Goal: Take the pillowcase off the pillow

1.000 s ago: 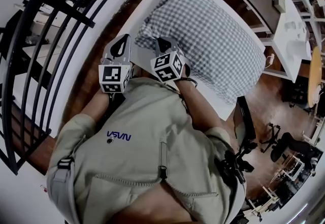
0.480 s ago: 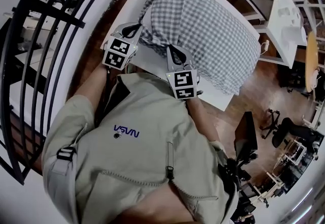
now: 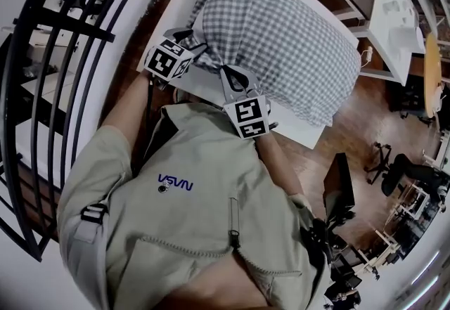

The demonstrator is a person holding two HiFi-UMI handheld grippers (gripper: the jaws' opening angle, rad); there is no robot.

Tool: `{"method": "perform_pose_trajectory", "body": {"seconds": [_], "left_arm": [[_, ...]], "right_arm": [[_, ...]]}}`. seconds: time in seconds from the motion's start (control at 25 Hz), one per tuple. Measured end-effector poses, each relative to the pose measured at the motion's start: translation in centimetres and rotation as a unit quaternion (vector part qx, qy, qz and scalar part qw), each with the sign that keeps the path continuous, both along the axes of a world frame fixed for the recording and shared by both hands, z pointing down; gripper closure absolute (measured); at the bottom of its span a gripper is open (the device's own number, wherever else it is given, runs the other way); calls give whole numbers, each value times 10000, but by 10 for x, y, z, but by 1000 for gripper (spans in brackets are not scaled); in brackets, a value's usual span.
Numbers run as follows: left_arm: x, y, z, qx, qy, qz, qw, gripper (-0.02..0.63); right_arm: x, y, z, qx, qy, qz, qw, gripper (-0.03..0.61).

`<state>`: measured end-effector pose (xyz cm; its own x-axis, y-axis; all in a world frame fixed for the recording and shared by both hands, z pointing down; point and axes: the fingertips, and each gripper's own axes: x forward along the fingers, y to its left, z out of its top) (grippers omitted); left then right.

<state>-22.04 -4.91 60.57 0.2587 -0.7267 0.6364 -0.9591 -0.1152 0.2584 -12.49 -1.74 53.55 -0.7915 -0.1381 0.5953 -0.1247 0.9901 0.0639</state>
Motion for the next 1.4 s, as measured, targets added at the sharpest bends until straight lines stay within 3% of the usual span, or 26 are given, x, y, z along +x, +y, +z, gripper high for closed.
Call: {"method": "perform_pose_trajectory", "body": {"seconds": [0.12,0.32,0.36,0.6,0.76,0.92,1.0,1.08,1.16,1.24,1.32,1.4], "left_arm": [[6,-4,10,-50,-133,163,9998,391],[8,-5,10,-35,-378,248,9990,569],[8,-5,5,23,-370,228,9991,581],[-3,-1,-38,463,-6,-109,9989,594],[-10,-7,-77,893,446,-390,9942,594],[-9,-12,-96,1064,798,-509,9898,594],[-11,-13,-97,1043,839,-580,9893,594],[-23,-13,-94,1006,842,-858,9876,597],[-46,-9,-94,1033,933,-1259,9822,597],[-62,-5,-101,1112,998,-1397,9789,597],[-63,-3,-109,1148,992,-1260,9804,597],[-53,-3,-108,1073,1040,-1053,9832,597]], "right_arm": [[3,1,3,-42,15,73,10000,572],[6,3,3,-31,-5,135,9999,572],[7,2,3,-4,-12,170,9999,572],[21,-11,-4,196,-45,421,9989,572],[28,-17,-16,440,-99,469,9979,572],[38,-19,-27,727,-22,402,9965,572],[48,-20,-29,792,115,364,9961,572],[72,-30,-19,850,570,525,9934,575],[119,-51,3,706,1127,1032,9857,575],[170,-72,23,288,1343,1646,9768,575],[192,-83,21,-20,1050,1960,9750,575],[175,-82,3,-356,367,1970,9791,575]]}}
